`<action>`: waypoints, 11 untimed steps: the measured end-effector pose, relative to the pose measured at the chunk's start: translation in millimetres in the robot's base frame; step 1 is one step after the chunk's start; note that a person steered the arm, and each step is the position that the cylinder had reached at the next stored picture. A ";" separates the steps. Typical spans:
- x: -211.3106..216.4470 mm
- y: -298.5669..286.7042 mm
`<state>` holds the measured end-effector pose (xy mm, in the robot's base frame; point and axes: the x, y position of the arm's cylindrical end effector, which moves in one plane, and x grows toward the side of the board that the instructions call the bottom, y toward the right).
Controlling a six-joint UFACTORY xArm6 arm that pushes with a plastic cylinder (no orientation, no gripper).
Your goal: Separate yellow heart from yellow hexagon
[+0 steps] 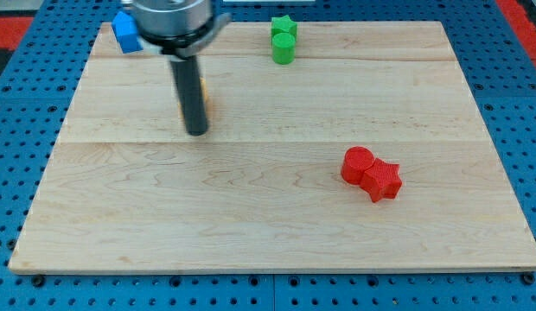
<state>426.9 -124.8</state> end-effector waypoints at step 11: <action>-77.9 42.9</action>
